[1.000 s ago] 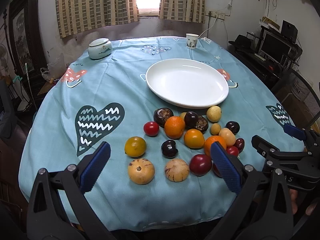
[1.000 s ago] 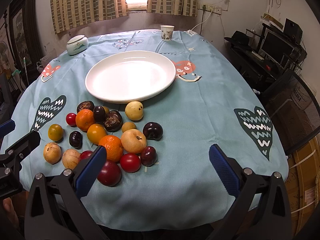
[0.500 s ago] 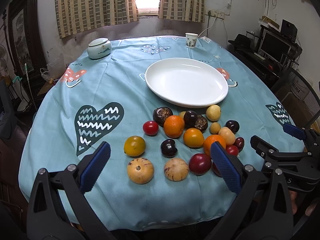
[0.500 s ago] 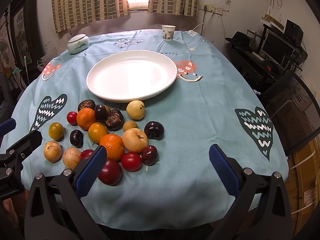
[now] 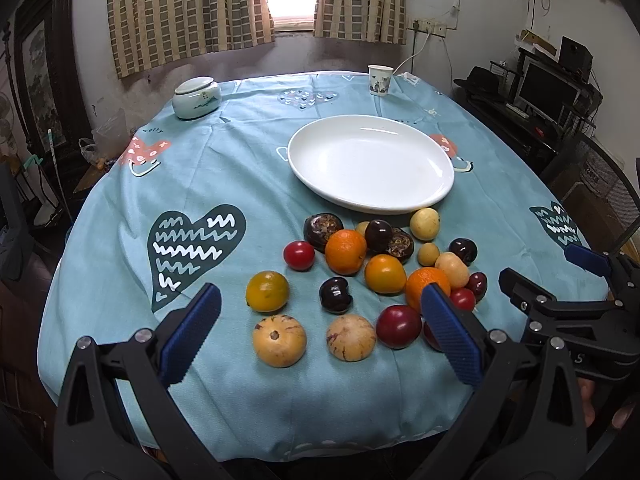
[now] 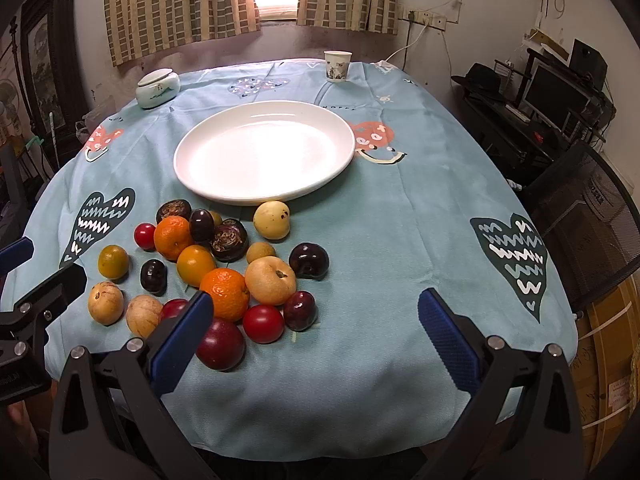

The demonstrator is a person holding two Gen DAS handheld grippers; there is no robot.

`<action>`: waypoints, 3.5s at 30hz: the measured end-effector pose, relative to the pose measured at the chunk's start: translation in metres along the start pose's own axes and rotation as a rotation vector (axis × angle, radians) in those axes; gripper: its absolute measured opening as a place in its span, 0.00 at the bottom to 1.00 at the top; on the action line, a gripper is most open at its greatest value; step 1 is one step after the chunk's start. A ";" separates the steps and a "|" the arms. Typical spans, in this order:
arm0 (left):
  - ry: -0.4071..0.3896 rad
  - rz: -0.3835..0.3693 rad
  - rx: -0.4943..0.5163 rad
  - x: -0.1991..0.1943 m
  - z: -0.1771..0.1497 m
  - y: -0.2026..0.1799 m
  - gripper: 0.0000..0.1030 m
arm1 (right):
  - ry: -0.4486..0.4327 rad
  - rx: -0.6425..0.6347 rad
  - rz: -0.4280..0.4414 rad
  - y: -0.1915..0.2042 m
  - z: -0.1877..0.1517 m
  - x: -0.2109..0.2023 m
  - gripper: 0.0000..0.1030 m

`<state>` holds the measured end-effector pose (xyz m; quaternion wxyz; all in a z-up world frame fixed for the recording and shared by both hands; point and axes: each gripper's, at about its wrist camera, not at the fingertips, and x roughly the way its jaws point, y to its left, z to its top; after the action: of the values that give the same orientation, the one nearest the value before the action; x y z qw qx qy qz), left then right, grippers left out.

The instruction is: Organize fruits

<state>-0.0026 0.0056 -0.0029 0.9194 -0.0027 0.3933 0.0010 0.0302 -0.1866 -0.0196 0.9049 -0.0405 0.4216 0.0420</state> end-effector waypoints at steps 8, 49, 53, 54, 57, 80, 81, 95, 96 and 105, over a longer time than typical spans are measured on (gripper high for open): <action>0.023 0.044 -0.075 0.005 -0.009 0.034 0.98 | 0.053 0.041 0.142 -0.022 -0.014 0.013 0.99; 0.164 -0.130 -0.090 0.080 -0.048 0.050 0.44 | 0.051 -0.137 0.349 0.026 -0.045 0.030 0.37; 0.124 -0.139 -0.068 0.062 -0.036 0.045 0.44 | 0.045 -0.121 0.376 0.022 -0.036 0.031 0.37; 0.116 -0.145 -0.064 0.058 -0.029 0.045 0.44 | 0.045 -0.119 0.385 0.021 -0.032 0.032 0.37; 0.104 -0.177 -0.050 0.055 -0.005 0.039 0.44 | 0.044 -0.126 0.396 0.020 -0.015 0.039 0.37; 0.313 -0.184 -0.032 0.295 0.212 -0.003 0.45 | 0.149 -0.108 0.325 0.002 0.200 0.234 0.37; 0.315 -0.188 -0.040 0.296 0.212 -0.002 0.46 | 0.157 -0.114 0.327 0.002 0.202 0.238 0.38; 0.011 -0.073 -0.029 0.131 0.175 0.021 0.98 | -0.140 -0.250 0.141 0.002 0.174 0.105 0.99; 0.000 -0.055 -0.033 0.120 0.164 0.023 0.98 | -0.152 -0.256 0.135 0.003 0.164 0.092 0.99; -0.006 0.065 -0.152 0.062 0.046 0.047 0.98 | -0.035 -0.114 0.214 -0.011 0.043 0.051 0.99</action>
<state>0.0733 0.0528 -0.0168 0.9172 -0.0598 0.3893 0.0606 0.0972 -0.1907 -0.0309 0.8986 -0.0460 0.4048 0.1629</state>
